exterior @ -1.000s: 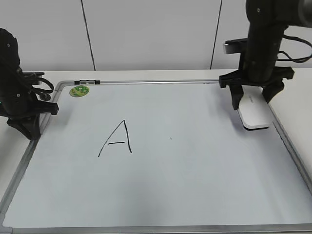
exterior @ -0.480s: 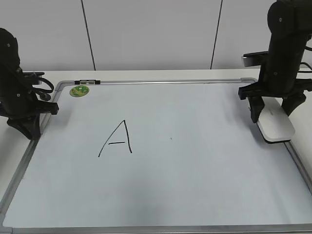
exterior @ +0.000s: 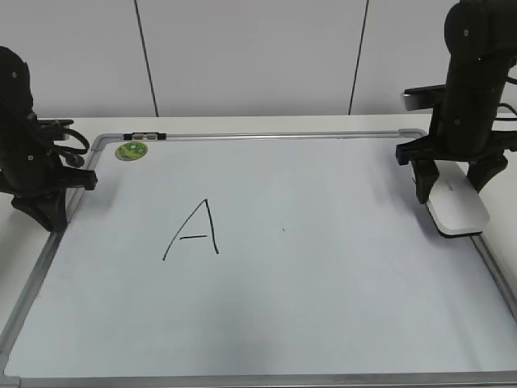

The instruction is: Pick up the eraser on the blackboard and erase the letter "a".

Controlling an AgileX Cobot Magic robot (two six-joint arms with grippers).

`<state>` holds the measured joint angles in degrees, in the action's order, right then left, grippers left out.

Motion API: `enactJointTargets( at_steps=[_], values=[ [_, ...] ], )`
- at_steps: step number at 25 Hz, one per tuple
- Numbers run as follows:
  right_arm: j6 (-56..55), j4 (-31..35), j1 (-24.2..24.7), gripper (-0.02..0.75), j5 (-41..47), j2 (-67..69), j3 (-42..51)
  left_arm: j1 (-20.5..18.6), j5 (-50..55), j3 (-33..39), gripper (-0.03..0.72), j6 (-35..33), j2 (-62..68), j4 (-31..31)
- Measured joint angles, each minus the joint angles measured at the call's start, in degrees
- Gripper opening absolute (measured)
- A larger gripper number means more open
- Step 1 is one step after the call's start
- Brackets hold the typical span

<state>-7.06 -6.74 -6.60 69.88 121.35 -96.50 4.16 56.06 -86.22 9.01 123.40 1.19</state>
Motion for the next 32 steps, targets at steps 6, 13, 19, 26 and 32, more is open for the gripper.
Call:
enactJointTargets(
  at_steps=[6, 13, 19, 26, 32],
  values=[
    [0.0, 0.0, 0.1, 0.523, 0.0, 0.0, 0.0, 0.0, 0.0, 0.0, 0.039, 0.0, 0.0, 0.0],
    [0.1, 0.1, 1.3, 0.523, 0.0, 0.3, 0.0, 0.0, 0.0, 0.0, 0.039, 0.0, 0.0, 0.0],
    [5.7, 6.7, 4.4, 0.523, 0.0, 0.5, 0.0, 0.0, 0.0, 0.0, 0.039, 0.0, 0.0, 0.0],
    [7.1, 8.1, 5.7, 0.523, 0.0, 2.3, 0.0, 0.0, 0.0, 0.0, 0.039, 0.0, 0.0, 0.0],
    [7.1, 8.1, 5.8, 0.523, -0.1, 4.2, -0.1, 0.0, 0.0, 0.0, 0.039, 0.0, 0.0, 0.0]
  ],
)
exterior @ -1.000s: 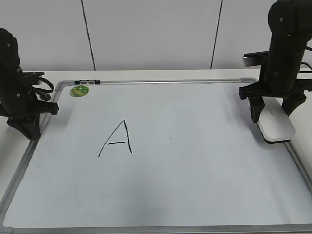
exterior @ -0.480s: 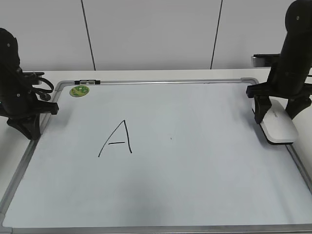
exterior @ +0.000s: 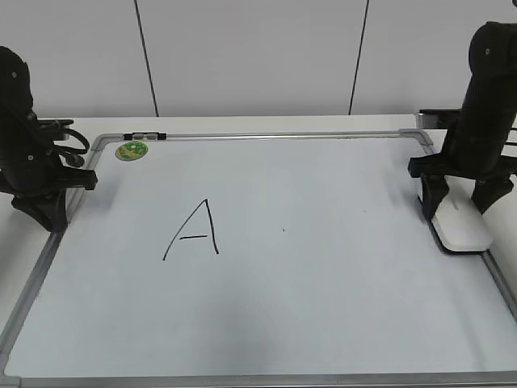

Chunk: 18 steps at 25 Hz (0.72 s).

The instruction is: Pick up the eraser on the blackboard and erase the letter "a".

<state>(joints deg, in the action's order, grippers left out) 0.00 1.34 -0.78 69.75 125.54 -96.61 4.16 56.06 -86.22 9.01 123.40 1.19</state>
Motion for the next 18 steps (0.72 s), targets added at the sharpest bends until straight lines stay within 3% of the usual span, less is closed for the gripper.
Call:
enactJointTargets(
  at_steps=[10, 12, 18],
  values=[
    [0.0, 0.5, 0.0, 0.543, 0.0, 0.1, -0.1, 0.0, 0.0, 0.0, 0.039, 0.0, 0.0, 0.0],
    [0.0, 1.0, 0.0, 0.632, 0.0, 0.2, -0.4, 0.0, 0.0, 0.0, 0.039, 0.0, 0.0, 0.0],
    [0.0, 1.3, 0.0, 0.666, 0.0, 0.2, -4.3, 0.0, -0.1, 0.0, 0.041, 0.0, 0.0, 0.0]
  ],
)
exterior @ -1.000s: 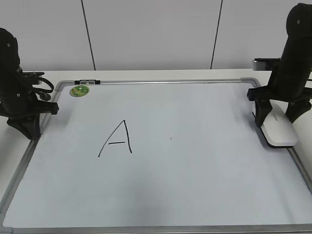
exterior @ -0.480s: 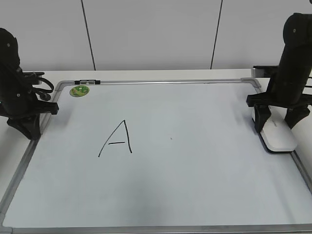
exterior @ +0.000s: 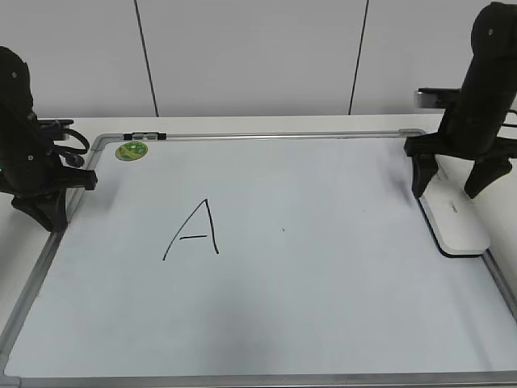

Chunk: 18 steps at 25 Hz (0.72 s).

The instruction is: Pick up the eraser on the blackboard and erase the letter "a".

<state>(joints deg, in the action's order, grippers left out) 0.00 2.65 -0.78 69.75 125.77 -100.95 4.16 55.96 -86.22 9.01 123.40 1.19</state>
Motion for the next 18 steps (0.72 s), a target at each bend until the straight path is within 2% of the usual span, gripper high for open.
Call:
enactJointTargets(
  at_steps=[2, 4, 7, 9, 12, 15, 18],
  values=[
    [0.0, 0.0, 0.0, 0.665, 0.0, -0.3, -1.5, 0.0, 0.5, -0.4, 0.057, 0.0, 0.0, -0.4],
    [0.0, -0.5, 0.0, 0.665, 0.0, -1.3, -1.7, 0.0, 0.7, -0.9, 0.107, 0.0, 0.0, -1.2],
    [-0.6, -1.8, 0.0, 0.665, 0.0, -2.6, -1.7, 0.0, 0.9, -2.1, 0.268, 0.0, -0.4, -1.7],
    [-0.8, -2.0, 0.0, 0.665, 0.0, -3.4, -1.7, 0.0, 1.6, -2.7, 0.416, 0.0, -1.6, -2.9],
    [-1.4, -2.1, 0.0, 0.665, 0.0, -5.0, -1.7, 0.0, 3.9, -2.9, 0.583, 0.0, -3.5, -4.3],
    [-1.9, -2.1, 0.0, 0.661, 0.0, -6.0, -1.7, 0.0, 7.0, -2.9, 0.638, 0.0, -5.1, -5.5],
    [-2.4, -2.1, 0.0, 0.651, 0.1, -7.9, -1.7, 0.0, 10.6, -2.9, 0.63, 0.0, -5.9, -5.9]
  ],
)
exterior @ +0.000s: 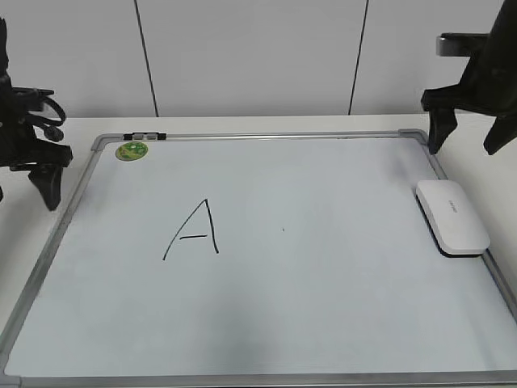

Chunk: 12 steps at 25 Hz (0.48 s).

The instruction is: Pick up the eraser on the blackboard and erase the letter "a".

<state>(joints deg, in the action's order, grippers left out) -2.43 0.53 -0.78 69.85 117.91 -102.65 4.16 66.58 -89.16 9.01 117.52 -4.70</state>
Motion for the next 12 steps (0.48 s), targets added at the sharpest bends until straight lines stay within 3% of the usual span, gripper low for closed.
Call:
enactJointTargets(
  at_steps=[7, 12],
  values=[
    [-1.0, 0.6, 0.0, 0.559, 0.0, -7.2, 5.2, 0.1, 2.3, 0.0, 0.505, 0.0, -2.9, 0.3],
    [-1.1, 2.6, 0.0, 0.543, 0.1, -14.7, 14.5, 1.9, 2.7, 0.0, 0.475, 0.0, -12.3, -0.8]
  ],
)
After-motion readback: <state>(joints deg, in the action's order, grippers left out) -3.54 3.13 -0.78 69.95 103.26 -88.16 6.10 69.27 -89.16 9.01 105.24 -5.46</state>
